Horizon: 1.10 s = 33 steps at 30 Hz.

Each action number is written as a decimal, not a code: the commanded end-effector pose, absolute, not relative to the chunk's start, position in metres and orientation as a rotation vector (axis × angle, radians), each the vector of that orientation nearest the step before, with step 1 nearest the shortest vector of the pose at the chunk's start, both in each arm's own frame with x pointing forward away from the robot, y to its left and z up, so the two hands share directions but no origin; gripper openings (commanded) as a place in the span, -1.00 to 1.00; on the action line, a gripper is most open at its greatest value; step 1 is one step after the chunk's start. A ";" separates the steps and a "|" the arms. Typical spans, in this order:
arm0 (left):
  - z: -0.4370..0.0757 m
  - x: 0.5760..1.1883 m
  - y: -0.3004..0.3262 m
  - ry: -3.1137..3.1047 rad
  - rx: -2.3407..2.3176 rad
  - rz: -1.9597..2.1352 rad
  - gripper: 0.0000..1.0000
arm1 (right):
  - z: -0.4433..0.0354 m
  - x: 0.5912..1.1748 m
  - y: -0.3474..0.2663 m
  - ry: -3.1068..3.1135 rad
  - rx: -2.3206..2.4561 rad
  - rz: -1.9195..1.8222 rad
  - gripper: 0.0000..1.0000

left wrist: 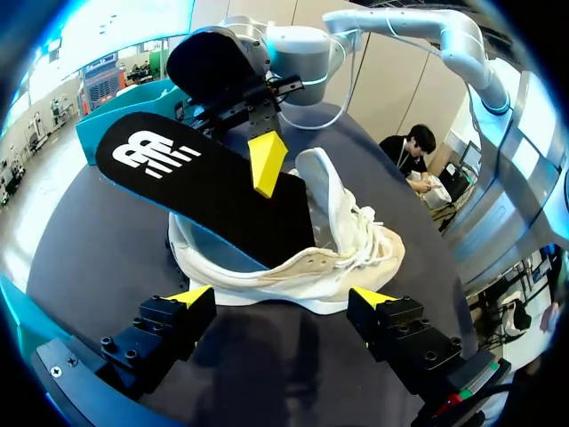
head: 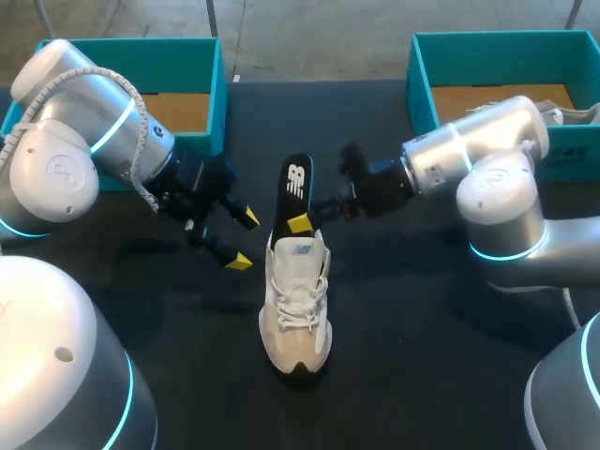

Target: Take the shoe out of the shoebox, open the shoe tongue, remove and reinsert the insole, then place the shoe into the shoebox

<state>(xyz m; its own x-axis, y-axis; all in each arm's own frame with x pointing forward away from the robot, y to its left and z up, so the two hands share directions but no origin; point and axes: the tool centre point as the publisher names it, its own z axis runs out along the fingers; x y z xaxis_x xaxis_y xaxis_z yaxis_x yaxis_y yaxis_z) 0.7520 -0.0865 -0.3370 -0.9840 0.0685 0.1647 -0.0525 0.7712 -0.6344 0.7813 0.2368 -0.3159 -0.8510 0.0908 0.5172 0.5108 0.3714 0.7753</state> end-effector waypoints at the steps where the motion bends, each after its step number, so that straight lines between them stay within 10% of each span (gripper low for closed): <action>1: -0.337 0.752 -0.087 -2.788 -0.013 1.003 1.00 | -0.317 0.778 0.237 -2.249 -0.530 -1.485 -0.39; 4: -0.337 0.752 -0.087 -2.788 -0.013 1.003 1.00 | -0.318 0.779 0.239 -2.249 -0.514 -1.471 -1.00; 28: -0.337 0.752 -0.087 -2.788 -0.013 1.003 1.00 | -0.335 0.748 0.243 -2.255 -0.493 -1.308 -0.99; 33: -0.337 0.752 -0.087 -2.788 -0.013 1.003 1.00 | -0.326 0.755 0.244 -2.282 -0.477 -1.331 -0.62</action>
